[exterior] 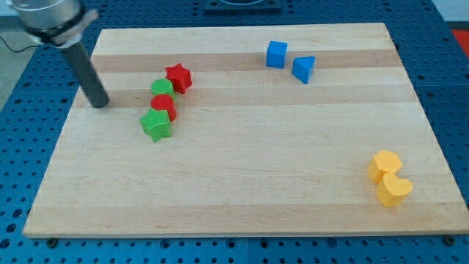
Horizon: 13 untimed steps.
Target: Move the red circle parallel left to the yellow hexagon
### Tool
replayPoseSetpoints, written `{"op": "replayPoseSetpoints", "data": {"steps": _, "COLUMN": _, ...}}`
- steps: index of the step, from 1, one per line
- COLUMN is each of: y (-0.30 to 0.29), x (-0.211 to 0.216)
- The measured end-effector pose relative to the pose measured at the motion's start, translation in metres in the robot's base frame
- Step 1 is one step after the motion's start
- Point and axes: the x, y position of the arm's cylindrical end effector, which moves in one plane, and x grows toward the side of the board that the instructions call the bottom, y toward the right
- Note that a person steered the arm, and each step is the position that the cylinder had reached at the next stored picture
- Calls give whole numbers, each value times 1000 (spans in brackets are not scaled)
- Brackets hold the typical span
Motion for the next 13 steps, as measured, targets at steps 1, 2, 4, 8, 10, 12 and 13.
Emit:
{"op": "replayPoseSetpoints", "data": {"steps": 1, "y": 47, "x": 0}}
{"op": "replayPoseSetpoints", "data": {"steps": 2, "y": 96, "x": 7}}
{"op": "replayPoseSetpoints", "data": {"steps": 4, "y": 153, "x": 24}}
{"op": "replayPoseSetpoints", "data": {"steps": 8, "y": 199, "x": 86}}
{"op": "replayPoseSetpoints", "data": {"steps": 10, "y": 195, "x": 93}}
{"op": "replayPoseSetpoints", "data": {"steps": 12, "y": 155, "x": 103}}
{"op": "replayPoseSetpoints", "data": {"steps": 13, "y": 200, "x": 123}}
